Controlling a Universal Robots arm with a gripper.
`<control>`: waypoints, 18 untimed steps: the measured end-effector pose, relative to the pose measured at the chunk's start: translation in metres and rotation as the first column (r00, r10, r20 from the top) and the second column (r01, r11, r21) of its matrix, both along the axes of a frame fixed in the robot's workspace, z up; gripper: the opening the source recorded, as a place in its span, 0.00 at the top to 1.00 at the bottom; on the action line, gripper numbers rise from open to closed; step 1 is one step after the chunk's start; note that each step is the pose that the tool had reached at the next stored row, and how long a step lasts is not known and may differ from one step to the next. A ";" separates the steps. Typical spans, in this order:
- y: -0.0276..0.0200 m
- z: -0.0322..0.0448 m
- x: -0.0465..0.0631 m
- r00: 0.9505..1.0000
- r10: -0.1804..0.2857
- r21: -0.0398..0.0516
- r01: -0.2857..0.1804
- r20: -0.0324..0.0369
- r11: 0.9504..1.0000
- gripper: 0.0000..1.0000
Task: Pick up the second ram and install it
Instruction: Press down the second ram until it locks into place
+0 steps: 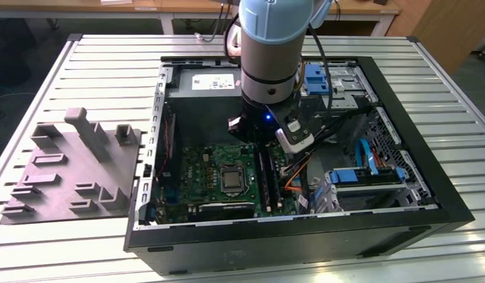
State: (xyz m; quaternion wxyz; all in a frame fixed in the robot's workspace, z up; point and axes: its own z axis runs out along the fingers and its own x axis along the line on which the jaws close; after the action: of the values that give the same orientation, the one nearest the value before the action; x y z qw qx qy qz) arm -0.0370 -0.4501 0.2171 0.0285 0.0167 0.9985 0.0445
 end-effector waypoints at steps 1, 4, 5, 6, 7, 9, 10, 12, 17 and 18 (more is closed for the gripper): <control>0.0000 0.0003 0.000 1.000 0.000 0.000 0.000 0.000 1.000 0.90; 0.0001 0.0057 0.000 1.000 0.000 0.000 0.000 0.000 1.000 0.90; 0.0000 0.0081 0.000 1.000 0.000 0.000 0.000 0.000 1.000 0.90; 0.0000 0.0103 0.000 1.000 0.000 0.000 0.000 0.000 1.000 0.90; 0.0000 0.0121 0.000 1.000 0.000 0.000 0.000 0.000 1.000 0.90; 0.0000 0.0140 0.000 1.000 0.000 0.000 0.000 0.000 1.000 0.90; 0.0001 0.0143 0.000 1.000 0.000 0.000 0.000 0.000 1.000 0.90; -0.0006 0.0144 0.000 1.000 0.000 0.000 0.000 0.000 1.000 0.90; -0.0071 0.0145 0.000 1.000 0.000 0.000 0.000 0.000 1.000 0.90; -0.0095 0.0145 0.000 1.000 0.000 0.000 0.000 0.000 1.000 0.90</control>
State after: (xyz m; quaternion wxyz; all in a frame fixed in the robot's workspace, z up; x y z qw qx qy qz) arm -0.0370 -0.4596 0.2316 0.0285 0.0167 0.9985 0.0443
